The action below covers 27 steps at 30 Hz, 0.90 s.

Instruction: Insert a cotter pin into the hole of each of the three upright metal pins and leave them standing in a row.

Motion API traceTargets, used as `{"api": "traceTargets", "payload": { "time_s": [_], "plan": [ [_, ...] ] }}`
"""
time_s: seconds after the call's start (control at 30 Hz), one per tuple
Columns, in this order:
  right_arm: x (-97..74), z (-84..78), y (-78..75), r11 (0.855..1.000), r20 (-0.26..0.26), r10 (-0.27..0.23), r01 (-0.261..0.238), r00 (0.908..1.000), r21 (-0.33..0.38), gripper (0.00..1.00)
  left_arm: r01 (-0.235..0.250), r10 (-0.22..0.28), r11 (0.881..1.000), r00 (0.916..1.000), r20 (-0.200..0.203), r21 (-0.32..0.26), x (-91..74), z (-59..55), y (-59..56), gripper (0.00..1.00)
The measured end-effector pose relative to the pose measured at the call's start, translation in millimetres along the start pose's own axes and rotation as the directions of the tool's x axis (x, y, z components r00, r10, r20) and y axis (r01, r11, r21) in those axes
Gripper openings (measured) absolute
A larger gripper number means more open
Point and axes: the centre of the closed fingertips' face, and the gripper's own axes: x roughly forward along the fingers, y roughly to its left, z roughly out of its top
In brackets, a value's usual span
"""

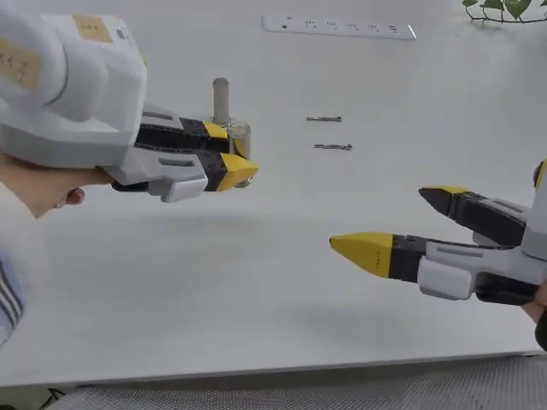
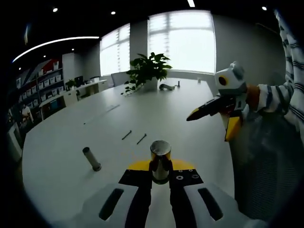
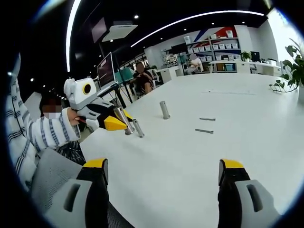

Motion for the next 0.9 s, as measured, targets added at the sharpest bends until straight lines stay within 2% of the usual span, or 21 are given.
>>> {"api": "traceTargets", "payload": {
  "time_s": [0.07,0.1,0.23,0.43,0.6,0.8,0.9],
  "plan": [
    [-0.1,-1.0,-0.2,1.000,-0.006,-0.001,0.001,1.0000,-0.003,0.96,-0.003,0.003,1.000,1.0000,-0.007,-0.007,3.6,-7.5,-1.2,0.09],
    [0.0,-1.4,-0.1,1.000,-0.008,-0.001,0.001,1.0000,-0.005,0.96,-0.004,0.004,1.000,0.9999,-0.012,-0.006,5.1,-7.7,-2.0,0.09],
    [0.2,-2.7,0.4,1.000,-0.015,0.000,-0.001,0.9999,-0.008,0.95,0.024,-0.024,1.000,0.9990,-0.037,-0.007,13.0,-17.0,-10.8,0.09],
    [0.5,-8.2,-1.8,1.000,-0.042,-0.009,0.008,0.9991,-0.025,0.95,0.045,-0.045,0.999,0.9977,-0.051,0.011,23.9,-24.8,-19.3,0.09],
    [0.0,-9.4,-2.3,0.999,-0.047,-0.012,0.011,0.9988,-0.032,0.95,0.046,-0.045,0.999,0.9969,-0.065,0.013,31.6,-30.6,-20.4,0.09],
    [1.0,-11.2,-1.3,0.999,-0.054,-0.007,0.005,0.9985,-0.033,0.95,0.066,-0.061,0.996,0.9953,-0.075,0.056,39.1,-35.6,-25.1,0.09],
    [1.4,-11.0,-1.1,0.999,-0.055,-0.004,0.002,0.9985,-0.034,0.95,0.086,-0.082,0.996,0.9938,-0.074,0.041,43.2,-37.9,-28.5,0.09]
  ]
}}
